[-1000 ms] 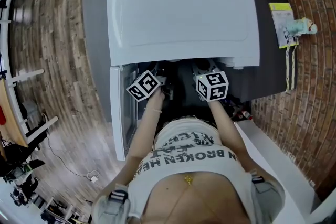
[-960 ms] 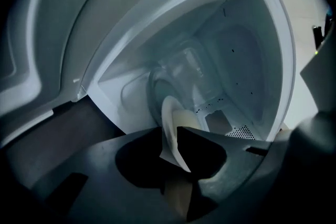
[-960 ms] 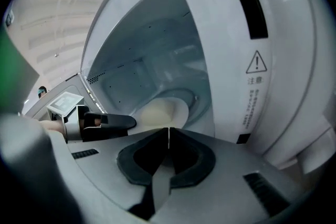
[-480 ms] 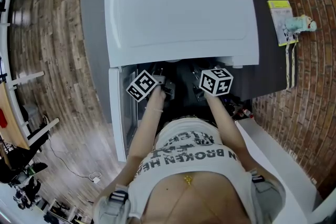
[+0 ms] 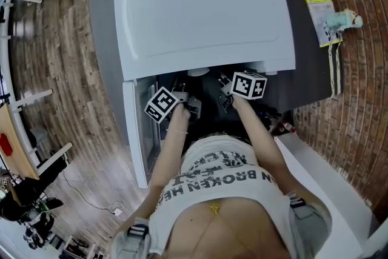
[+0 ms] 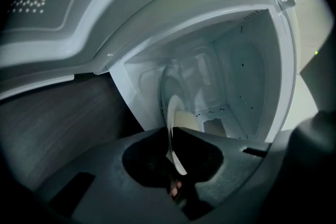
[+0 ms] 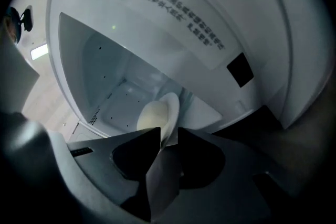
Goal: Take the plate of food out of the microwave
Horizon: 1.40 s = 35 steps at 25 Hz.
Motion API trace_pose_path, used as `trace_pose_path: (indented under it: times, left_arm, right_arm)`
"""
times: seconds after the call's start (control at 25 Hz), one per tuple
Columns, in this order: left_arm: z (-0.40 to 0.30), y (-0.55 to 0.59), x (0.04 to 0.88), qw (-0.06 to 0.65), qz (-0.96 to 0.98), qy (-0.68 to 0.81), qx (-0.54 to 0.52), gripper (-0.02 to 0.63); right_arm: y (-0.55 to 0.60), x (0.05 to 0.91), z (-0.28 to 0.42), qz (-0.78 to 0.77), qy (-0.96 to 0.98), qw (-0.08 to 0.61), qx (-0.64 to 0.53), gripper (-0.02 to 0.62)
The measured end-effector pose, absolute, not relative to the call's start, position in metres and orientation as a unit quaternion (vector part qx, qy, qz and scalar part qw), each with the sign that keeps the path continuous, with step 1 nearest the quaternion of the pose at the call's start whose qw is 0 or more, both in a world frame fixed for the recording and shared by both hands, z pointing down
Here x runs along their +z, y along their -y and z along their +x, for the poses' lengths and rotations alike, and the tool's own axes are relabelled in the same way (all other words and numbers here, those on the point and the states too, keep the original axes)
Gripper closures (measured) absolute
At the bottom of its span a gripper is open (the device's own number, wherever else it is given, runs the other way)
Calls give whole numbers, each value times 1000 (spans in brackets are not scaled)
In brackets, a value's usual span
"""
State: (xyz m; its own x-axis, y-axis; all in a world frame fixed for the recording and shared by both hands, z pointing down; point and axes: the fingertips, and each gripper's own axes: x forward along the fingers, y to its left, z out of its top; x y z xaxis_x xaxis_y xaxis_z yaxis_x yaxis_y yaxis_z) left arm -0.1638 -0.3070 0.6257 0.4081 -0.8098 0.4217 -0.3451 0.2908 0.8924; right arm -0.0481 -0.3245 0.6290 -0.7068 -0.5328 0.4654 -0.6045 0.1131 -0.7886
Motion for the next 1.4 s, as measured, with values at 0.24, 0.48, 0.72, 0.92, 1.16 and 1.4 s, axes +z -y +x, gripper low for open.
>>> trace_pose_path:
  times: [0.24,0.48,0.72,0.92,1.16,1.4]
  left_arm:
    - [-159,302,626,626,563,504,-190,574]
    - [-154,295,628,628,566,499,-188,574]
    - [-152,290,623,622,573,500,-188,574]
    - [-149,287,617,617,579,498,-188,574]
    - [-141,282,606,609,588,498,-189,574]
    - [-138,270,589,593,593,508,-196,574]
  right_arm:
    - [327,627,-47,363,729,-10,581,495]
    - [327,632,-46,375,722,-8,582,537]
    - [322,628,-44,379,716,-16,586,541]
    - [318,623,-40,385,714,-14,585,540]
    - [311,614,-32,392,715,-5,579,540]
    - [302,599,-29,384,724,-3,573,537]
